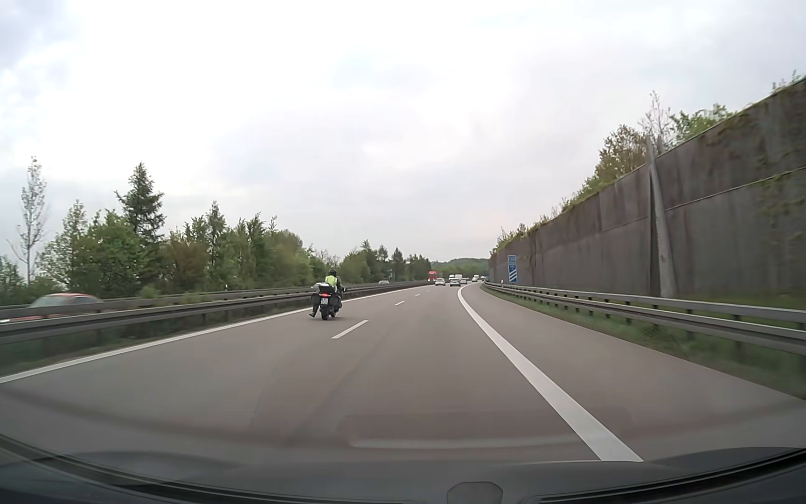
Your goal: Follow the waypoints while adhering to traffic rules and regulations
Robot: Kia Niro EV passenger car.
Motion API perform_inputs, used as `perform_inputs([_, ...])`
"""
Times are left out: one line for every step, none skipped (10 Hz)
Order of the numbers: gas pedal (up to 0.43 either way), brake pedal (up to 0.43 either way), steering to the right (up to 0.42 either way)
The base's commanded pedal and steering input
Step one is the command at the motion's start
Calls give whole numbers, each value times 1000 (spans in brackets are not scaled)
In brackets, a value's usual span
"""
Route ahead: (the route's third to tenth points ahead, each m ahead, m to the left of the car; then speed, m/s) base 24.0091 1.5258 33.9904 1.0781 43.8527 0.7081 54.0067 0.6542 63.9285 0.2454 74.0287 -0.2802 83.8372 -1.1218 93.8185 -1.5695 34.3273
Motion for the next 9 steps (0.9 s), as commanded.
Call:
perform_inputs([248, 0, 4])
perform_inputs([260, 0, 4])
perform_inputs([268, 0, 4])
perform_inputs([268, 0, 4])
perform_inputs([268, 0, 4])
perform_inputs([268, 0, 4])
perform_inputs([268, 0, 4])
perform_inputs([268, 0, 4])
perform_inputs([268, 0, 4])
